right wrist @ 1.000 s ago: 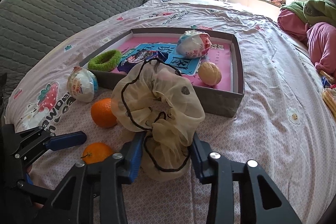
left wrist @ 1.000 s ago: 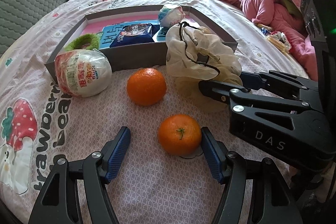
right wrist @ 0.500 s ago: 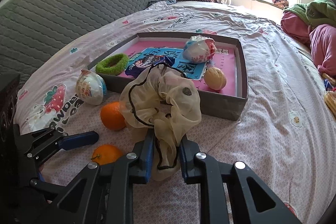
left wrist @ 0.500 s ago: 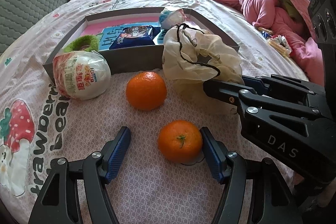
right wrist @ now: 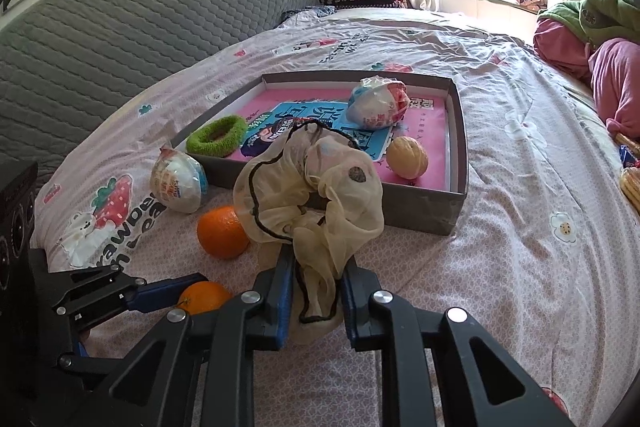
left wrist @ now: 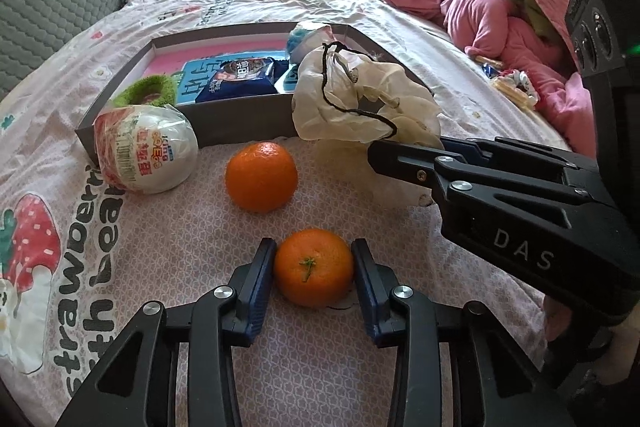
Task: Organize objects
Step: 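Close the left tool on the orange while the right tool grasps the mesh bag, then lift the orange with the left tool while the right tool lifts the mesh bag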
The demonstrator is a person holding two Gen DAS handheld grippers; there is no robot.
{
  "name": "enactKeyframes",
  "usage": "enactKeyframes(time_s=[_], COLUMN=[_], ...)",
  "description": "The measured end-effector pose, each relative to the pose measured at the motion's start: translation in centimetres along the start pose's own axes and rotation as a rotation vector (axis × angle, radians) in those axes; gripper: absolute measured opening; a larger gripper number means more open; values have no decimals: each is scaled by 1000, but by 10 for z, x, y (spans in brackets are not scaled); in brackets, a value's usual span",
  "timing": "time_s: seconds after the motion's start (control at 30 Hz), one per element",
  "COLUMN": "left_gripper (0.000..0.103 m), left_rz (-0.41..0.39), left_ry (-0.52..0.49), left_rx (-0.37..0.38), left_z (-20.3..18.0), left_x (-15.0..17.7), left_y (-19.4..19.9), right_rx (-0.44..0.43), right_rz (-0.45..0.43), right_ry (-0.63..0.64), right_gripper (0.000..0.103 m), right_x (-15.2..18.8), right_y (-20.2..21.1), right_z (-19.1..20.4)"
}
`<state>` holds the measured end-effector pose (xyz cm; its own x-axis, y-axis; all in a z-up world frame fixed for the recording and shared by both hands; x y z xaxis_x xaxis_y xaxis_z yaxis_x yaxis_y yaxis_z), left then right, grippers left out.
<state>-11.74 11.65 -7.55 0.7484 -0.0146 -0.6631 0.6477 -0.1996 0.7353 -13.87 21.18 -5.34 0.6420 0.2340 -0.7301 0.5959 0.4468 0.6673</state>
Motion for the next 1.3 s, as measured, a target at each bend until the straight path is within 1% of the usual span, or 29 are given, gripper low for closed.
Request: enactKeyframes(time_s=[0.1,0.3,0.53,0.87,1.1,1.3], left_gripper=[39,39,39,39,39,39], left_rz=[-1,-27,-73,-97,-109,-143], left_ry=[13,22,-2,-17,-7,-10], left_rx=[5,0,-39,-66,-80,-107], left_z=[2,4,3,2,7,15], left_x=[0,-5,-10,-14,-18,-26], left_y=[2,13,28,37,41,49], right_rx=[1,-3,-17,-30,-27,-19], right_rz=[-15,-49,-75,-95,-125,-138], right_ry=[0,-5,-14,3,20,18], right_gripper=[21,21,21,21,21,21], right_x=[-2,-5,-10,-12,-15,-17], right_y=[3,11,16,22,28,29], right_z=[0,-1,0,4,8,7])
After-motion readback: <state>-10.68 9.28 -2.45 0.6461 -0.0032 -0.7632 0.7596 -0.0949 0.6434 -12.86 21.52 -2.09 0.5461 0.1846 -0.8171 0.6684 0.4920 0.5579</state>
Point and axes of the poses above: each gripper's, at about its wrist camera, not at the fingertips, and y roughly against the way its jaws point, z to its left, x to its underside, the point moved 4 cm from there along -y, roughly the way its jaws point, and after that the axes turned 3 degrees about -z, right-handed, at the moved point
